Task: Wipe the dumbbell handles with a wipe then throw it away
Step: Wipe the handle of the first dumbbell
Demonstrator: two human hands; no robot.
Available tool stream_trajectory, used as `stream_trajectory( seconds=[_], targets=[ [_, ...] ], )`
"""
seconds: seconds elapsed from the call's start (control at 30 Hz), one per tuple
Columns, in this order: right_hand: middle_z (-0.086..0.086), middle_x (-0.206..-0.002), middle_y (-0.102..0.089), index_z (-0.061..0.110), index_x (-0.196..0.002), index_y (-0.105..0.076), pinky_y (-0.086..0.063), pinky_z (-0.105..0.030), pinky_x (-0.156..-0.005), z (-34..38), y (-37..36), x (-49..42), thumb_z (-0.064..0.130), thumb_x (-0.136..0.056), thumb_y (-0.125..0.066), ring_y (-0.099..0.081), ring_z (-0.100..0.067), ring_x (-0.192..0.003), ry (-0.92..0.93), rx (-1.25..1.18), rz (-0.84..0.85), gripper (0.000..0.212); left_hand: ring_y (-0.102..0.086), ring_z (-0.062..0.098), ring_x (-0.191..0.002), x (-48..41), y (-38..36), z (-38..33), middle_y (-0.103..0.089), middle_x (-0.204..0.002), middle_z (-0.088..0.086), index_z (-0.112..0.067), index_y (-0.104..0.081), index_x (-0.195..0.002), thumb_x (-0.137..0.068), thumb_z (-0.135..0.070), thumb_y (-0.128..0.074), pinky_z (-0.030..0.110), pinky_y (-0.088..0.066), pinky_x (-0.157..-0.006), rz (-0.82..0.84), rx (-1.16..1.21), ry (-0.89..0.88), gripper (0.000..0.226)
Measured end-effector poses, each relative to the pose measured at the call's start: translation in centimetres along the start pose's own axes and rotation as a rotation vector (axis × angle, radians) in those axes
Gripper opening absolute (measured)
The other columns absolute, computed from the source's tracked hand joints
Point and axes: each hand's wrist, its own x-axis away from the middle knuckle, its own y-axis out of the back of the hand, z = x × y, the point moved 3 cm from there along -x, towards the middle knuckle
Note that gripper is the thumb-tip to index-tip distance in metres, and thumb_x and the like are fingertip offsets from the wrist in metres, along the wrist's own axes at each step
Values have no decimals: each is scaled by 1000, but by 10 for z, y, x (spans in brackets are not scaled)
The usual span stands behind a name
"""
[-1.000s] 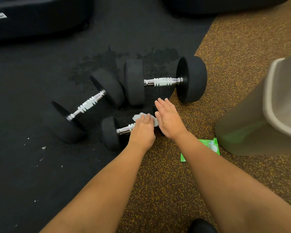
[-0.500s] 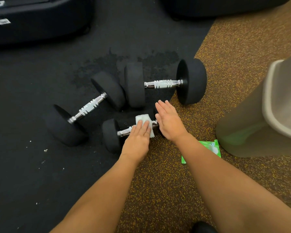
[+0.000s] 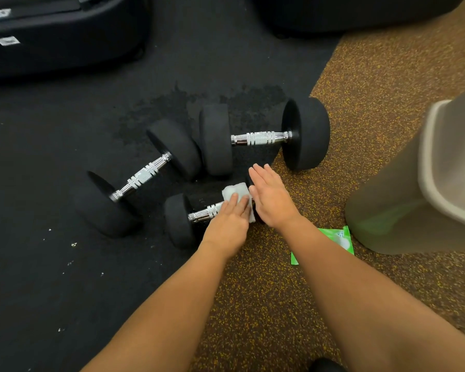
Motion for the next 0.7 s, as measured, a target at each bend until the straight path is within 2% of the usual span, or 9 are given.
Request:
stream_trajectory(
  seconds=[0.27,0.4,0.5,0.7],
  targets=[
    [-10,-154,-26,6,-146,-29,-7,-32,-118,-2,-1,1,22,-101,-35,-12,-26,-146,3,-5,0,48,6,27,-147,4,-1,-3,2,-160,9,-8,-6,-151,-97,-8,-30,38,1,-119,-30,75,136,59],
    [-11,-153,-28,5,-145,-31,-12,-39,-120,-2,-3,1,22,-101,-36,-13,-28,-145,2,-3,0,47,5,29,-147,-5,2,-10,-1,-160,8,-9,-6,-152,-93,-2,-34,38,0,-121,-25,164,66,66],
    [-12,-153,-28,4,-144,-31,-7,-34,-119,-2,-2,1,21,-101,-36,-13,-28,-145,3,-15,-2,47,5,28,-147,-4,5,-7,1,-161,7,-10,-6,-152,-94,-3,-34,37,-1,-121,0,140,32,65],
    [-8,-156,-23,9,-147,-25,-4,-31,-118,-2,-2,1,23,-101,-33,-8,-24,-146,-14,-8,20,48,0,25,-148,12,6,8,-3,-160,8,-7,-11,-151,-98,-8,-32,35,-4,-119,-36,113,145,57]
  ],
)
